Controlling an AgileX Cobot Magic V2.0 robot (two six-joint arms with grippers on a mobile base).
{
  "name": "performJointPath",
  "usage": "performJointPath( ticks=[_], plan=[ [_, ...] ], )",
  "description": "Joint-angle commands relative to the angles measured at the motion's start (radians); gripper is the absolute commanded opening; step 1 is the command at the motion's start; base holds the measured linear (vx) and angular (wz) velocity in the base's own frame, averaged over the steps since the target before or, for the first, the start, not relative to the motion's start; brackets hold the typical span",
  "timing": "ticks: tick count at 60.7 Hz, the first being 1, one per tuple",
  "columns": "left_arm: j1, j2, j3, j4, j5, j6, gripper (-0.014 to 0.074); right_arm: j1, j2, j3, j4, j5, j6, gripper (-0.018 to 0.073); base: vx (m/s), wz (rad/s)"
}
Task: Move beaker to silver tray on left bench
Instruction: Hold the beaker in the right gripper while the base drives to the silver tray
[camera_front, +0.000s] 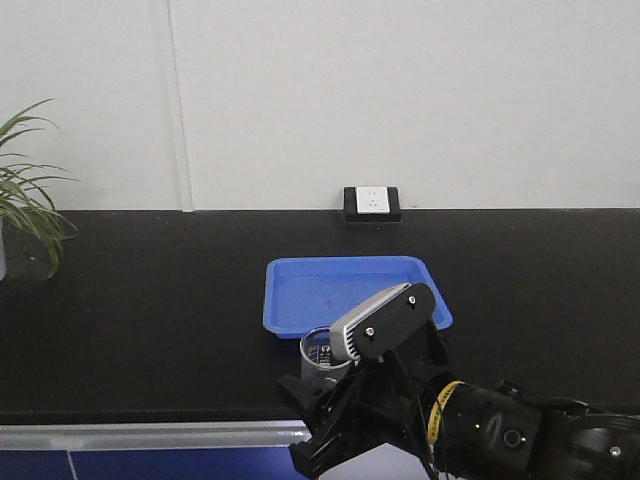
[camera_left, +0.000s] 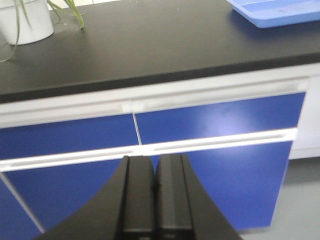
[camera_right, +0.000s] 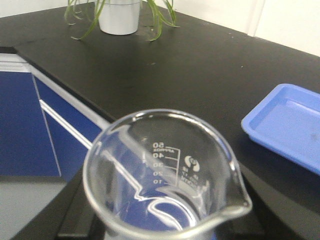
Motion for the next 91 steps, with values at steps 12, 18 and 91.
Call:
performJointPath(
  ticks=[12, 18, 91],
  plan=[
    [-0.005, -0.008, 0.02, -0.003, -0.074, -0.002, 0.0001, -0.003, -0.037, -0.027, 0.014, -0.066, -0.003, 0.0031, -0.33, 0.03],
    [-0.005, -0.008, 0.02, -0.003, -0.074, -0.002, 0.0001, -0.003, -0.037, -0.027, 0.014, -0.066, -0.003, 0.0031, -0.32, 0.02],
    [-0.005, -0.008, 0.02, -0.003, -0.074, -0.002, 0.0001, -0.002, -0.037, -0.027, 0.012, -0.066, -0.003, 0.0031, -0.27, 0.04]
  ],
)
